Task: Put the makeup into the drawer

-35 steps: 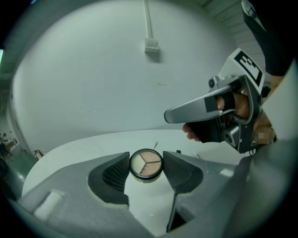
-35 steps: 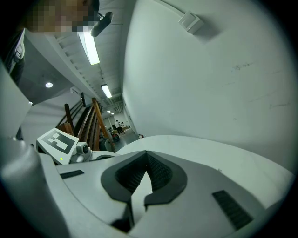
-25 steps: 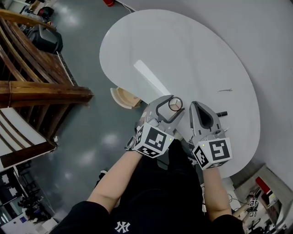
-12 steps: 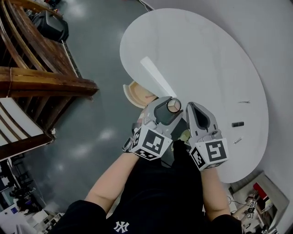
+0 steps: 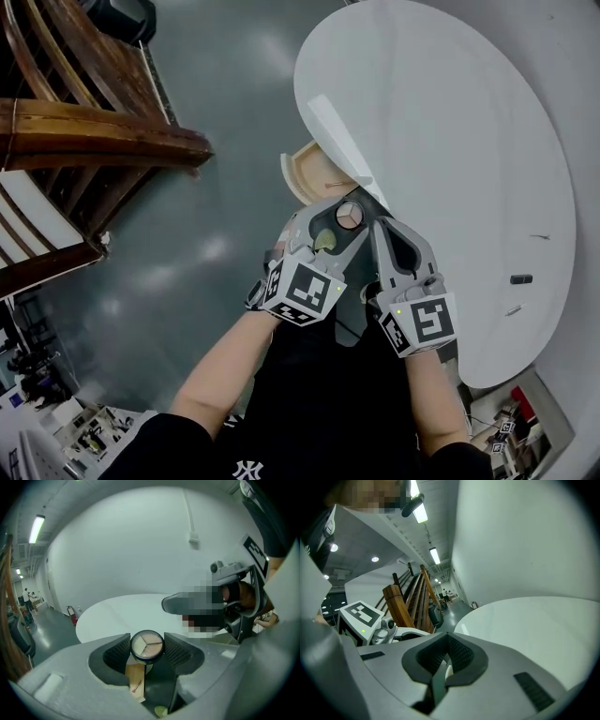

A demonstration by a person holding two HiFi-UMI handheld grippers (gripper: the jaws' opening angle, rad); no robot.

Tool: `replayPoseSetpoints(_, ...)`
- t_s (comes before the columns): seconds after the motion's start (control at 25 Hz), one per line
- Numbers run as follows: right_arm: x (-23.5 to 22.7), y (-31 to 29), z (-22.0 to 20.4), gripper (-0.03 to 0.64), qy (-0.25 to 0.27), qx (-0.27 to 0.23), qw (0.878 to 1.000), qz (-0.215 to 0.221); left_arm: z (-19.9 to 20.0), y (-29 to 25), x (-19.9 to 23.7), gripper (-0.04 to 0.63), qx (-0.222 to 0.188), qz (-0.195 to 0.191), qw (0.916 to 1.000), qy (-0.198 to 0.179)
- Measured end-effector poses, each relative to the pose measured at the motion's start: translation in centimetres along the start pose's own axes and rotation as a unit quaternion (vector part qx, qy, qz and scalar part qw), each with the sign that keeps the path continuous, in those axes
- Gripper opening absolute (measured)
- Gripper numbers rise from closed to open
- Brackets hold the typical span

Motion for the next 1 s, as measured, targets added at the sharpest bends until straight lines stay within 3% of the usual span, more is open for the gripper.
replayPoseSetpoints(0.44, 2.4, -7.8, -5.8, 0.014, 0.008, 0.041, 0.999, 0.003, -9.0, -1.9, 6.6, 0.225, 0.024, -0.010, 0.9995, 0.020)
replayPoseSetpoints(1.0, -1.7, -16.2, -16.4, 0.014, 0.021, 0.063, 0.998, -0.018, -20.5, -11.4, 10.8, 0.225, 0.043, -0.021, 0.9985, 0.028)
Point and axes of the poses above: the fingertips, and each gripper's own axes: y backward along the fingers, x to its left, z out of its top, the point moved 8 cm from there along y, backward along the fingers, and after that the axes turned 1 degree about -z, right-handed, at the moved point
